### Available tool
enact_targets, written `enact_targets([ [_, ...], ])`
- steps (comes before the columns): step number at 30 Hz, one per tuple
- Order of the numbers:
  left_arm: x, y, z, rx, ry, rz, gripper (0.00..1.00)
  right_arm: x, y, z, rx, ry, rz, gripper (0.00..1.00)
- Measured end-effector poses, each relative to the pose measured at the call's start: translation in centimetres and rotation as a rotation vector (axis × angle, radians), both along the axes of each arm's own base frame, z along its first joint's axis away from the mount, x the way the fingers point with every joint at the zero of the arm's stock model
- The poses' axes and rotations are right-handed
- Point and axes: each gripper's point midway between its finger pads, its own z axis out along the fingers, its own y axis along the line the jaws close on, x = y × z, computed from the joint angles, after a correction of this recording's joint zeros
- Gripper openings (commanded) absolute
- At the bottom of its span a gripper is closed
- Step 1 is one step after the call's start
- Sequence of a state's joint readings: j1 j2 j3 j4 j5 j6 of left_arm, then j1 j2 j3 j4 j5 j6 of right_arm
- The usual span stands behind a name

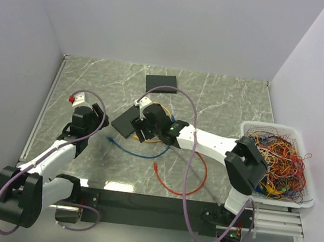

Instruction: Insert the plug into the switch port

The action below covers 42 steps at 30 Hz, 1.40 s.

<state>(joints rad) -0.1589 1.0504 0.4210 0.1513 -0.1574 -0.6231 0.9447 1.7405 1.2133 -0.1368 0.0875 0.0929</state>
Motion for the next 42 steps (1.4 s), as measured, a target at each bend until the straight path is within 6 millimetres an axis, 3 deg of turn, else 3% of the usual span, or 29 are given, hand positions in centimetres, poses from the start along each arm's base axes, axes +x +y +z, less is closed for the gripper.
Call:
enact_targets([
  [10,0.1,0.5,-0.8,-0.006,-0.005,0.042,0.62,-0.2,1.8,-3.7,-0.042,0.101,0.033,0.62],
  [16,-0.1,1.2,-4.4,0.006,0.122,0.098,0.59,-0.7,2.4,-6.9,-0.075,0.17,0.055,0.61],
  [20,-0.1,1.7,-5.2,0.006,0.158,0.147,0.6,-0.7,2.7,-8.4,-0.092,0.2,0.056,0.61],
  [38,0.4,2.0,-4.6,-0.002,0.129,0.174,0.59,-0.2,3.0,-8.8,-0.096,0.205,0.038,0.53],
  [42,0.4,1.9,-4.6,-0.003,0.129,0.173,0.59,0.0,3.1,-8.9,-0.098,0.205,0.034,0.37],
])
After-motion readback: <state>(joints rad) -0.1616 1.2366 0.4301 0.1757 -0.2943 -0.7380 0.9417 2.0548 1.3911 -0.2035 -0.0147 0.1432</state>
